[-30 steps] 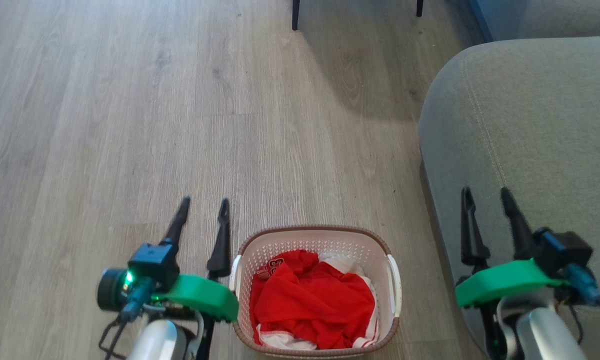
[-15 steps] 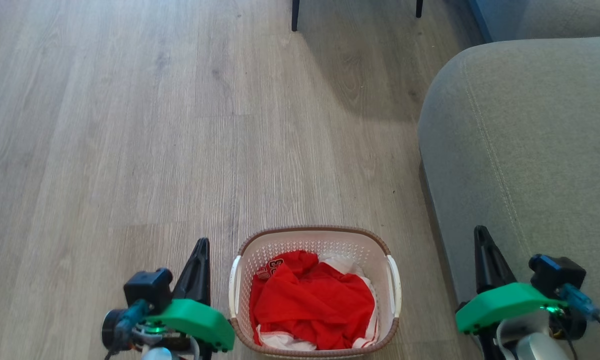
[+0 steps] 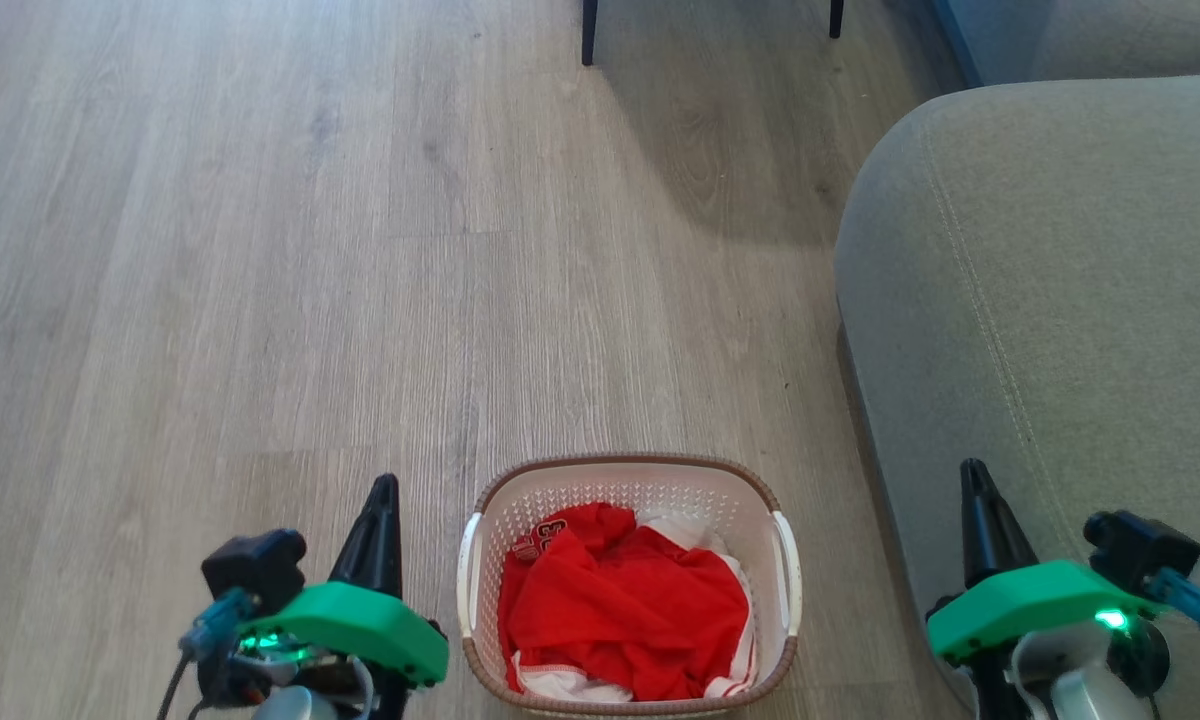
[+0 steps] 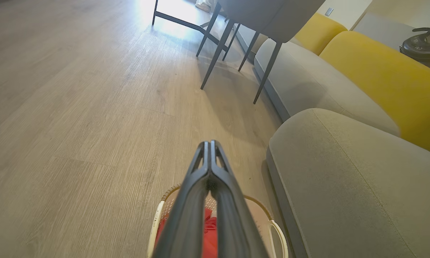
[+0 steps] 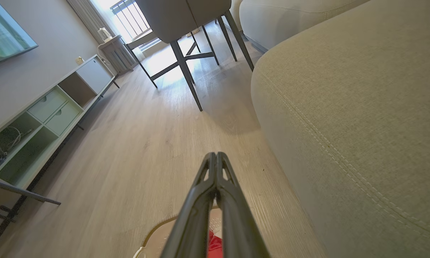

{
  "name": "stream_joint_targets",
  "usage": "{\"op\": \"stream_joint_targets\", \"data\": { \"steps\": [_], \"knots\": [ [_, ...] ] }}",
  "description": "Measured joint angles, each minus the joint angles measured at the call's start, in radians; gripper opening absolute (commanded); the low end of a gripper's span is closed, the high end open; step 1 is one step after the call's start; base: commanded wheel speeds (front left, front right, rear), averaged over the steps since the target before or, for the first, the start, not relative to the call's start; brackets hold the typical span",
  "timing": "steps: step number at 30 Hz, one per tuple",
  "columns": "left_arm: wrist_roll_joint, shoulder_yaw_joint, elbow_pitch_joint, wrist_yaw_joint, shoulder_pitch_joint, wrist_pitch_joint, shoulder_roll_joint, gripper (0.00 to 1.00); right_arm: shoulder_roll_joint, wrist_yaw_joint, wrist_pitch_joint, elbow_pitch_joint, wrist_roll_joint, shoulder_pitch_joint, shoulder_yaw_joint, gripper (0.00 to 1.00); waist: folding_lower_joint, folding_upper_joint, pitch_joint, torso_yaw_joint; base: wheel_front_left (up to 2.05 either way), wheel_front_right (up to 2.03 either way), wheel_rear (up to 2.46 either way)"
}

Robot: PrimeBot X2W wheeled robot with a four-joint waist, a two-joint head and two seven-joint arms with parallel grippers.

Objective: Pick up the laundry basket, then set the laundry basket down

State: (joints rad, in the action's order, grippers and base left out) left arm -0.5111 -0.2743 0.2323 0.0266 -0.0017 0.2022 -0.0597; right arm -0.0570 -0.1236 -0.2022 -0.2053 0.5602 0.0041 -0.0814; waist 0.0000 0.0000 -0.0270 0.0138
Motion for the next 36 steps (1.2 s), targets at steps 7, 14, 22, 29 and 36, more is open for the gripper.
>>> {"op": "stream_joint_targets", "data": {
  "steps": [7, 14, 22, 29, 36],
  "knots": [
    [-0.079, 0.023, 0.003, -0.009, 0.0, -0.016, -0.002, 0.0, -0.001, 0.0, 0.017, -0.004, 0.077, -0.001, 0.012, 0.0, 0.0, 0.0, 0.002, -0.001, 0.0, 0.0, 0.0],
    [-0.16, 0.035, 0.005, -0.019, 0.0, -0.035, -0.003, 0.0, -0.001, 0.0, 0.035, -0.008, 0.152, -0.003, 0.019, 0.0, 0.0, 0.0, 0.003, -0.002, 0.0, 0.0, 0.0],
    [-0.25, 0.061, 0.008, -0.03, 0.0, -0.054, -0.004, 0.0, -0.002, 0.0, 0.058, -0.011, 0.236, -0.006, 0.032, 0.0, 0.0, 0.0, 0.005, -0.003, 0.0, 0.0, 0.0],
    [-0.327, 0.081, 0.009, -0.045, -0.002, -0.071, -0.004, 0.0, -0.002, 0.0, 0.074, -0.018, 0.312, -0.019, 0.046, 0.0, 0.0, 0.0, 0.007, -0.004, 0.0, 0.0, 0.0],
    [-0.417, 0.1, 0.011, -0.054, -0.007, -0.097, -0.005, 0.0, -0.002, 0.0, 0.097, -0.022, 0.396, -0.021, 0.056, 0.0, 0.0, 0.0, 0.009, -0.005, 0.0, 0.0, 0.0]
  ]
}}
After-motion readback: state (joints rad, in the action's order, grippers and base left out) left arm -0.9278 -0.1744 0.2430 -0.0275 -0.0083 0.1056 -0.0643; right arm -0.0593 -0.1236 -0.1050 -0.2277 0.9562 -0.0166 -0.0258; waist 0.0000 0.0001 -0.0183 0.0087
